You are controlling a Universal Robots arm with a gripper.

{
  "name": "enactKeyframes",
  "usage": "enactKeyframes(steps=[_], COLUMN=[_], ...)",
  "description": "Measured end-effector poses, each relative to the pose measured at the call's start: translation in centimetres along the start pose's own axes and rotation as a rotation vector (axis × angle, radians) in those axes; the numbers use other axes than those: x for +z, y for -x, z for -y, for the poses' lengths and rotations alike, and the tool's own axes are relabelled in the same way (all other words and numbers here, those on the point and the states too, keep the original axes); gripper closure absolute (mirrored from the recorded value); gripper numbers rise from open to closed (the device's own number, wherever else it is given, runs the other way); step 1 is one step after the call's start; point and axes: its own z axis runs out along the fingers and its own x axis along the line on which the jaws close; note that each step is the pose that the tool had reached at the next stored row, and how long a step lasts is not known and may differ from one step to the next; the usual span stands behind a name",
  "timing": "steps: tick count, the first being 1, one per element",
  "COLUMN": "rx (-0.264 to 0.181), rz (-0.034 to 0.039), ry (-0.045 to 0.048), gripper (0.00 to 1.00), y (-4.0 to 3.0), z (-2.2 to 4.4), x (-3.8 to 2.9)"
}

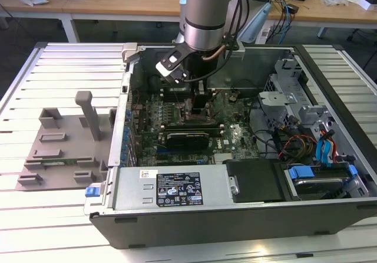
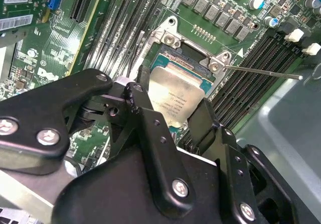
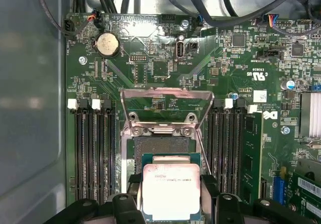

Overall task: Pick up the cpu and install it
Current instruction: 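Place the cpu into insertion slot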

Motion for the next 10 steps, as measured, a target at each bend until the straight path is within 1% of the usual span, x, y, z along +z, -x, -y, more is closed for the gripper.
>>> enactKeyframes(steps=[7,10], rx=[0.0,0.0], rz=[0.0,-0.0001], ry=[0.0,0.0], gripper=[0.45,0.45], y=[-0.02,-0.02], z=[-0.01,-0.01], x=[0.54,0.65])
